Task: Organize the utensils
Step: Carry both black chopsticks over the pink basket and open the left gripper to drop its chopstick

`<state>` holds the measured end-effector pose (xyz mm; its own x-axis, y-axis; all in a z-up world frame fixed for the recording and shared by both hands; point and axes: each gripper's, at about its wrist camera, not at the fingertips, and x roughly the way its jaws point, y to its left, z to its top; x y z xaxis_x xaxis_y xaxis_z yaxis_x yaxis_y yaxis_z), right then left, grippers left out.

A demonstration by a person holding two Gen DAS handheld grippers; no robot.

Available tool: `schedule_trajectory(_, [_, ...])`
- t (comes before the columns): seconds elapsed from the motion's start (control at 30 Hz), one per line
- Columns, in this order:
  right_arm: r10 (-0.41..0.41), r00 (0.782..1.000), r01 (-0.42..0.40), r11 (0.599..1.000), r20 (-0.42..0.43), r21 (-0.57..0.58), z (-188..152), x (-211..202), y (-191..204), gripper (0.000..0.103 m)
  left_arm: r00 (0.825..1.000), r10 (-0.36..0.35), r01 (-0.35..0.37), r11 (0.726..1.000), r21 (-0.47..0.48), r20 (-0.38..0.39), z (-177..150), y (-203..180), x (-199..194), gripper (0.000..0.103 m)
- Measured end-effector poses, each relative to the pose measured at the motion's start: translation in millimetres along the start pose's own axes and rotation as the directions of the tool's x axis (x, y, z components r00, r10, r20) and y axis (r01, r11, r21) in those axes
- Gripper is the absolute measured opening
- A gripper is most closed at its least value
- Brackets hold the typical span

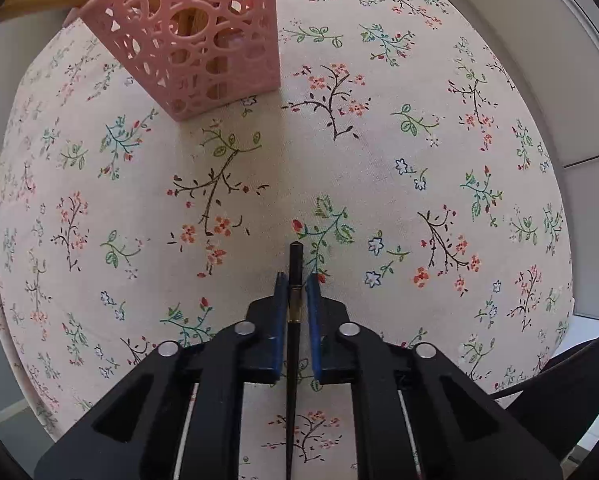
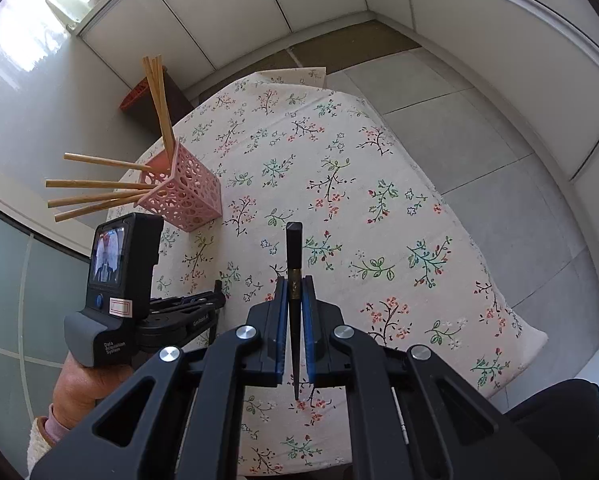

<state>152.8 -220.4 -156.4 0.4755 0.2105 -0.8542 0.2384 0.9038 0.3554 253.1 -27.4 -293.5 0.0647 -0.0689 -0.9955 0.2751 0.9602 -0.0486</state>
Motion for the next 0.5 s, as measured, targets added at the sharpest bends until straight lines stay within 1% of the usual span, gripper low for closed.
schedule_trajectory(0.13, [0.004, 1.000, -0.004, 1.000, 0.018, 0.001, 1, -8, 0, 0.007, 0.999, -0.010, 0.011, 1.000, -0.015, 0.042, -8, 7, -9, 0.006])
schedule_trajectory(0.23, [0.011, 0.999, -0.011, 1.000, 0.036, -0.004, 2, -15, 0, 0.007, 0.994, -0.034, 0.036, 0.999, -0.020, 0.107, -19, 13, -32, 0.006])
schedule_trajectory(0.3, [0.017, 0.999, -0.017, 1.000, 0.052, -0.010, 3, -20, 1, 0.007, 0.984, -0.062, 0.067, 0.998, -0.022, 0.167, -28, 17, -55, 0.006])
schedule_trajectory(0.37, [0.026, 0.998, -0.025, 1.000, 0.062, -0.012, 3, -25, 0, 0.007, 0.968, -0.085, 0.093, 0.995, -0.021, 0.237, -41, 23, -79, 0.006])
schedule_trajectory(0.43, [0.037, 0.997, -0.037, 0.999, 0.068, -0.007, 4, -29, -2, 0.007, 0.947, -0.102, 0.115, 0.993, -0.025, 0.306, -52, 27, -102, 0.006])
schedule_trajectory(0.5, [0.050, 0.996, -0.051, 0.999, 0.076, 0.003, 6, -33, -5, 0.007, 0.917, -0.121, 0.149, 0.988, -0.045, 0.380, -64, 37, -123, 0.006])
